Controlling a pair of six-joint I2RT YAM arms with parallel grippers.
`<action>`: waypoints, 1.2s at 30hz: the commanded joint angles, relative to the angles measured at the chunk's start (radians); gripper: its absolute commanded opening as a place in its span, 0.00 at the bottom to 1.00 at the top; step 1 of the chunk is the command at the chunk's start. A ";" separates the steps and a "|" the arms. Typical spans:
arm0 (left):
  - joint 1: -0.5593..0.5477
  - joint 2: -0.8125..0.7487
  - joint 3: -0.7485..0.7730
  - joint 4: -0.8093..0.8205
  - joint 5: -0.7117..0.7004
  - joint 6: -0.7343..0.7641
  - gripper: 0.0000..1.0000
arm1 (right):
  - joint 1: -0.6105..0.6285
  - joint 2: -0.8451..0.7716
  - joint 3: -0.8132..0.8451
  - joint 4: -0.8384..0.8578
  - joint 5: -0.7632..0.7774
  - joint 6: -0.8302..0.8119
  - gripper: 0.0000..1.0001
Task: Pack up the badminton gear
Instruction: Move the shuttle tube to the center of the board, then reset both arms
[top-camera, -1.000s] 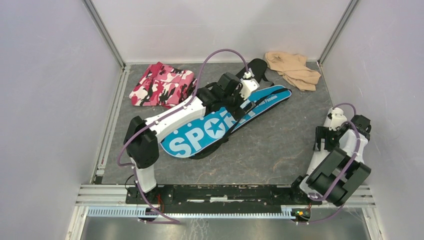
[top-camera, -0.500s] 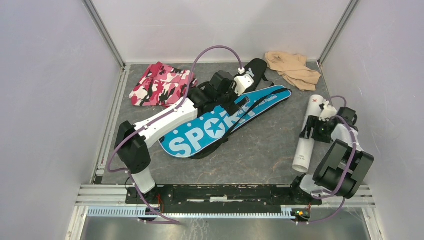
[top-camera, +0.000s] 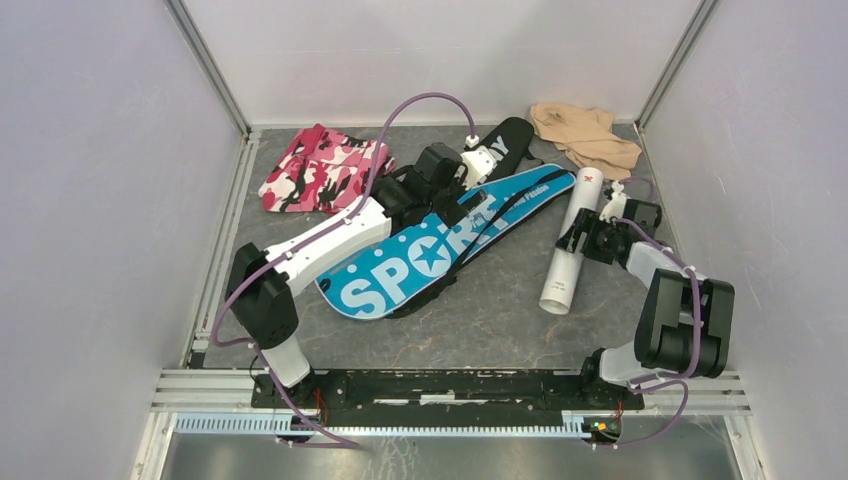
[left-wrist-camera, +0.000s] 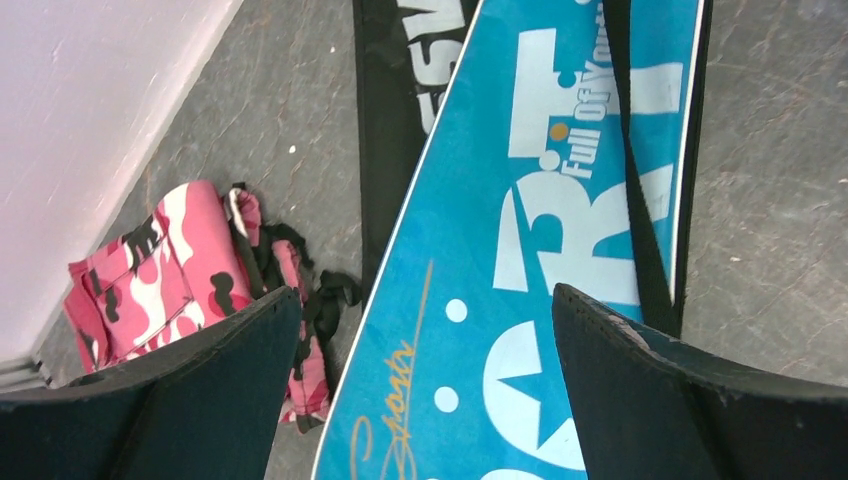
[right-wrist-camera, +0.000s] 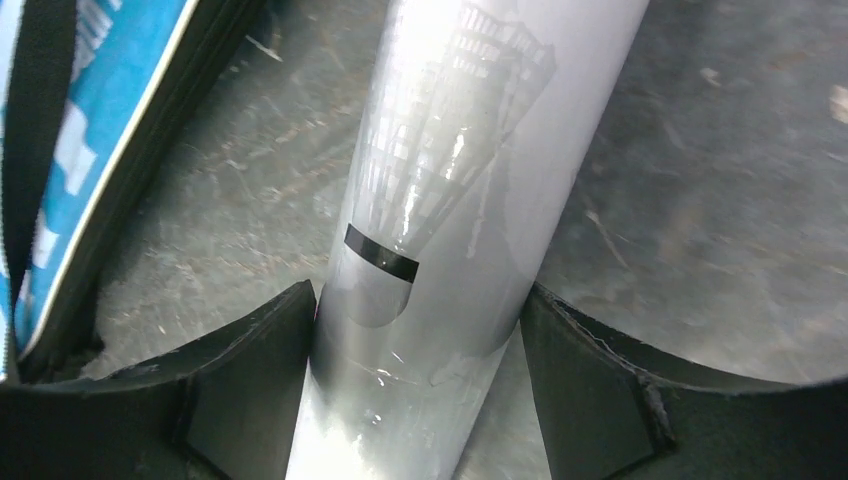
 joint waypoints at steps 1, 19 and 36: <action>0.007 -0.075 -0.031 0.024 -0.068 0.044 1.00 | 0.087 0.039 -0.021 0.190 0.012 0.137 0.81; 0.115 -0.246 -0.158 0.029 -0.004 -0.023 1.00 | 0.125 0.007 0.211 -0.189 -0.029 -0.142 0.98; 0.419 -0.590 -0.388 0.189 0.247 -0.235 1.00 | 0.123 -0.395 0.306 -0.183 -0.099 -0.510 0.98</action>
